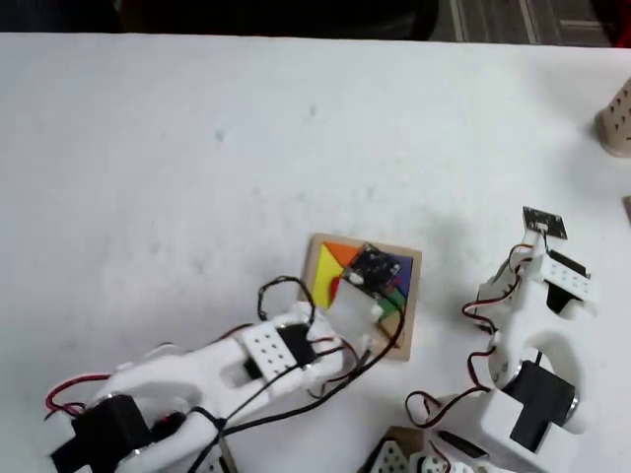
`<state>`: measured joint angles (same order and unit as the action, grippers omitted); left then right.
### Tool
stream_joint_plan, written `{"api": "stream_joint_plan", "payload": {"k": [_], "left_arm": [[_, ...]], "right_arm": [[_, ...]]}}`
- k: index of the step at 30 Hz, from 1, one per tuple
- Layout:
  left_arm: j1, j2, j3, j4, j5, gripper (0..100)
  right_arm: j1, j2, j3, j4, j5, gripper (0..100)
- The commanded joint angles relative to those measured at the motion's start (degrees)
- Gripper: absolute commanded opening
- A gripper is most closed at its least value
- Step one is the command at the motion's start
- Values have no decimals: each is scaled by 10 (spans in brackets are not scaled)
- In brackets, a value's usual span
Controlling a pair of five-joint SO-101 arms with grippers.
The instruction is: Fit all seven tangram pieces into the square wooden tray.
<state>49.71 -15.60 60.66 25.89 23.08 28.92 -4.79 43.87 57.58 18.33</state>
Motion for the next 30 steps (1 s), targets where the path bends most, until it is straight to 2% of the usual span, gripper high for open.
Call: {"api": "stream_joint_plan", "payload": {"k": [1, 10, 14, 19, 23, 30], "left_arm": [[-14, -30, 7, 4, 4, 22], [-11, -36, 5, 26, 2, 22], [0, -92, 7, 29, -25, 22], [-15, -132, -18, -13, -24, 22], [-43, -57, -76, -81, -24, 22], [-49, 187, -227, -160, -27, 22]], "right_arm": [[-8, -1, -19, 6, 8, 18], [-8, -1, -19, 5, 8, 18], [-16, -1, -18, 5, 8, 18], [-16, -1, -18, 5, 8, 18], [-16, -1, -18, 5, 8, 18], [-15, -1, -18, 5, 8, 18]]}}
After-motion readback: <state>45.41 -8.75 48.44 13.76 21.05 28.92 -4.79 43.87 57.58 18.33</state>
